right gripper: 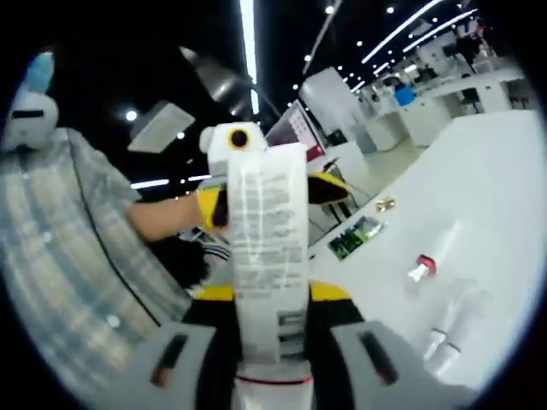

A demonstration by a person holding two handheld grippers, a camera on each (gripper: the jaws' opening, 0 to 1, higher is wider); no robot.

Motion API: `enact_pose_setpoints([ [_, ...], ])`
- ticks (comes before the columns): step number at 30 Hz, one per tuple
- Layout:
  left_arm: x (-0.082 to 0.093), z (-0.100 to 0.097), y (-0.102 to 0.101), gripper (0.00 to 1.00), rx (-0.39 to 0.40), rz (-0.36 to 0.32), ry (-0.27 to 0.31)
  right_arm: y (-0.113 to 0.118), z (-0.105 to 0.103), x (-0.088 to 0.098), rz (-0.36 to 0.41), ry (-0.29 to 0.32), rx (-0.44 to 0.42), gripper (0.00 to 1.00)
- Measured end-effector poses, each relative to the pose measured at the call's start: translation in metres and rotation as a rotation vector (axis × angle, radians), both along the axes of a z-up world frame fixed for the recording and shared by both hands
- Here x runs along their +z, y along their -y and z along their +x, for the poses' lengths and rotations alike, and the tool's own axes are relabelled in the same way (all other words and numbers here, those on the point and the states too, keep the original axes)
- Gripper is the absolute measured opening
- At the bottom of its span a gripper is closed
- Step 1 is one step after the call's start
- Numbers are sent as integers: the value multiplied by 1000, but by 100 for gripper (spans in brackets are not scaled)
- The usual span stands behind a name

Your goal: Arrange the skincare products in the storage area until every visible bottle or jar stands upright without overlapping.

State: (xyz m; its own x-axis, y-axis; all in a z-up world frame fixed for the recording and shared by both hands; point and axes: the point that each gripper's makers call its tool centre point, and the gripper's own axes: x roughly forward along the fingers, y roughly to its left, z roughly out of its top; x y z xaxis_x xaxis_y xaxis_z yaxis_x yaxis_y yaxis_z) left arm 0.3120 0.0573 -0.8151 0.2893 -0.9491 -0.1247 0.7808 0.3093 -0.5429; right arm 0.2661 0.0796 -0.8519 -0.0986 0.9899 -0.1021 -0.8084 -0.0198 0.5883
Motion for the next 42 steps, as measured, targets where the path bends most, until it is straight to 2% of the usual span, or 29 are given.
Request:
enact_pose_setpoints([
  [8, 10, 3, 7, 57, 21, -161, -86, -6, -1, 11, 73, -76, 18, 29],
  [11, 13, -2, 11, 49, -5, -195, -105, -9, -1, 12, 77, -88, 25, 29],
  [12, 13, -3, 12, 44, -10, -193, -100, -10, -1, 11, 74, -92, 25, 30],
  [13, 13, -6, 14, 44, -31, -194, -101, -12, -1, 10, 71, -99, 23, 30],
  [19, 10, -2, 17, 43, 13, -178, -88, -16, -5, 9, 77, -124, 39, 31],
  [25, 16, -1, 15, 41, 54, -187, -92, -21, -6, 13, 48, -105, 41, 33],
  [27, 18, 2, 13, 40, 64, -187, -84, -21, -3, 14, 33, -81, 42, 33],
  [30, 15, 9, 11, 39, 99, -173, -110, -23, 5, 10, 15, -69, 16, 33],
  [34, 18, 12, 7, 37, 127, -159, -94, -29, 9, 9, -21, -14, -12, 34],
  [38, 21, 12, 5, 35, 138, -134, -69, -35, 9, 10, -45, 13, -16, 34],
  [42, 22, 22, -3, 35, 213, -141, -75, -38, 18, 11, -65, 38, -61, 34],
])
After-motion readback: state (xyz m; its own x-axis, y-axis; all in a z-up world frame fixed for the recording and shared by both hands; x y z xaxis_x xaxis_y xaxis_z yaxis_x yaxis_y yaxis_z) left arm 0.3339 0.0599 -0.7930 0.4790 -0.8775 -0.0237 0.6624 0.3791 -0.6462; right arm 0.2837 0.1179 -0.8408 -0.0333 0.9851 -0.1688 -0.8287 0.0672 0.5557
